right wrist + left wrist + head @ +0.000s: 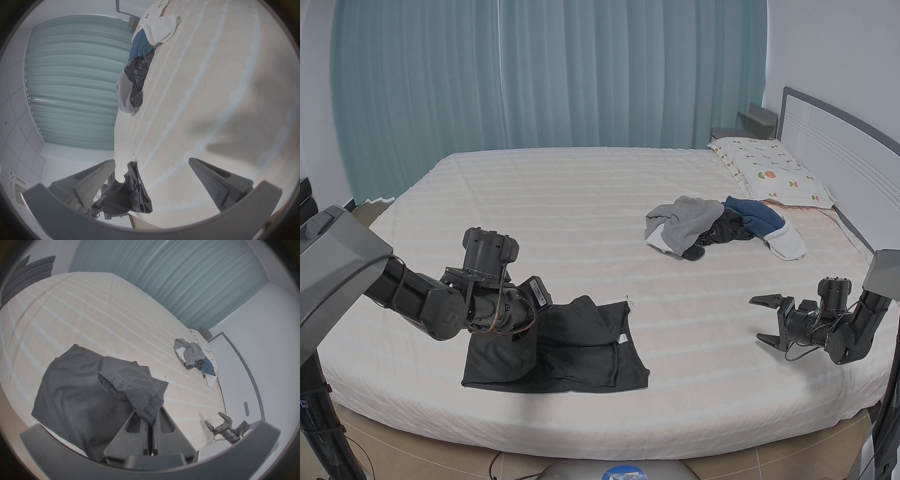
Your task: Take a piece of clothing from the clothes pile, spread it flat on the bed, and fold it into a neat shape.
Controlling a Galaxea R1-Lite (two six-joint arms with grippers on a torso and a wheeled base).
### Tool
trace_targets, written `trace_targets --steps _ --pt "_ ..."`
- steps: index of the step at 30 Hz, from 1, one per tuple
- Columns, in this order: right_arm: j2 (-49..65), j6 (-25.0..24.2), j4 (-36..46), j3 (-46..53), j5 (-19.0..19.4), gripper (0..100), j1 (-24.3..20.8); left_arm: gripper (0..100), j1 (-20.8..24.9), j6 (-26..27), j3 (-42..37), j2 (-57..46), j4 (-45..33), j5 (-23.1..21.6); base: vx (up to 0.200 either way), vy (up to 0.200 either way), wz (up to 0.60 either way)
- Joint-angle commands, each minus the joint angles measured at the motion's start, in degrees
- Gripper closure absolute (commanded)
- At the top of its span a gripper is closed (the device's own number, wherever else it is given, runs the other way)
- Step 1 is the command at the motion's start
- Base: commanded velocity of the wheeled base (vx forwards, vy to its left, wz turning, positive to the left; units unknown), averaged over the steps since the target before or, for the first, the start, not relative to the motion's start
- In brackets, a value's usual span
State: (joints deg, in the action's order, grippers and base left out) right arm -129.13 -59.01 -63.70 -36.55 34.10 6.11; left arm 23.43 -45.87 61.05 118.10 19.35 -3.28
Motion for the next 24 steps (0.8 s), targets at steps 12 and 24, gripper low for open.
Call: trace_targets --steps 12,24 --pt "-0.4 1.1 0.0 0.4 -0.3 0 -0.4 100 3.9 -0.2 8.0 9.3 -1.2 2.2 0.000 0.000 0.00" --pt "-0.4 1.3 0.0 0.4 -0.3 0 -0.5 0 4.8 -5.0 10.2 8.7 -1.9 2.4 0.000 0.000 0.00"
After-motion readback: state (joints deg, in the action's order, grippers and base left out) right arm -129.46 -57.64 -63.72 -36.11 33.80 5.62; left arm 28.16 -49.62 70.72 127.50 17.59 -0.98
